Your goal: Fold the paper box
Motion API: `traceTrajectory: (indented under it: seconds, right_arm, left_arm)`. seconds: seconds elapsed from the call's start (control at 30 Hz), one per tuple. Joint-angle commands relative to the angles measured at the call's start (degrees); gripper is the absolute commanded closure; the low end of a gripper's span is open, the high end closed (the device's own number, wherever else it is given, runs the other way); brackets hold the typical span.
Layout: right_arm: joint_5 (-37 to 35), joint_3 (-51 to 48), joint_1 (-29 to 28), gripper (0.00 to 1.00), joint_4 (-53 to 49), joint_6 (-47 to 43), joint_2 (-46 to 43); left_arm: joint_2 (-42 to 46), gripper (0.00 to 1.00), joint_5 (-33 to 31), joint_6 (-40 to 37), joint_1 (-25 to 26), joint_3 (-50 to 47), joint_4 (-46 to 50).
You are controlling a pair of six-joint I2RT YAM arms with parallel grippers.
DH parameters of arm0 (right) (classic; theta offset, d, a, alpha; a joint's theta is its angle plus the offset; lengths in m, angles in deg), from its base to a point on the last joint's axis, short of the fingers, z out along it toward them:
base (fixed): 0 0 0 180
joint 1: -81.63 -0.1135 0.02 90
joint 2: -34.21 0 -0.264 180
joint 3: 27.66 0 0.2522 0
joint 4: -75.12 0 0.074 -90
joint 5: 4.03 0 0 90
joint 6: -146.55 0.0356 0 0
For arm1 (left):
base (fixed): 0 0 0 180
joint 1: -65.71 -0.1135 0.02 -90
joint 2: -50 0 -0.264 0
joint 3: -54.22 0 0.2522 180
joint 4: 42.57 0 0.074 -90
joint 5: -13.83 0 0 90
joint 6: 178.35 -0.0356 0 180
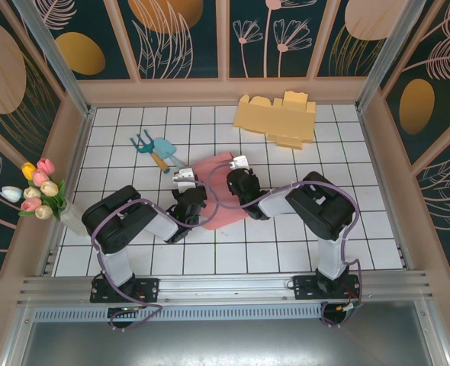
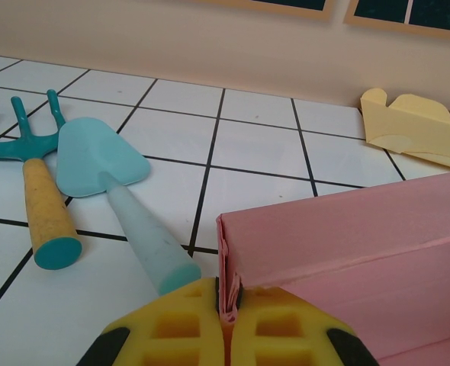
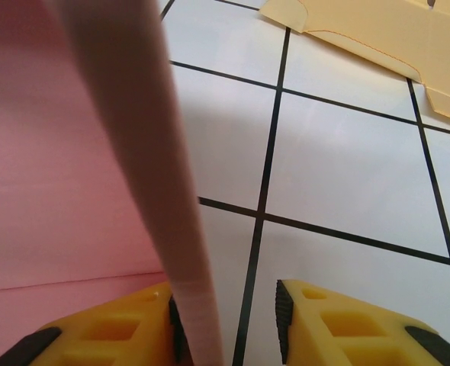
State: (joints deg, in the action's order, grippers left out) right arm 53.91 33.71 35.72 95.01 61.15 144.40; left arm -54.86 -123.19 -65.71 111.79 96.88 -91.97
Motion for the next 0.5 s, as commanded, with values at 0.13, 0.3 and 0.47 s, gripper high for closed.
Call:
traceTrajectory:
  seconds: [0.13,0.3,0.47]
  right_arm:
    - [-13.0,1.96,2.96,0.69,-8.83,6.87,-0.68]
    - [-16.91,3.11,3.23,0.66,-13.76,9.89,-0.59]
    - [-17.07,3.69,3.37,0.63,-15.7,10.48,-0.5]
  left_arm:
    - [-2.1,1.0,-3.59,0.04,-1.18,-1.09,7.52]
    - [-2.28,1.0,-3.6,0.04,-1.22,-0.72,8.12]
    - [-2.24,1.0,-3.69,0.17,-1.22,-0.56,8.49]
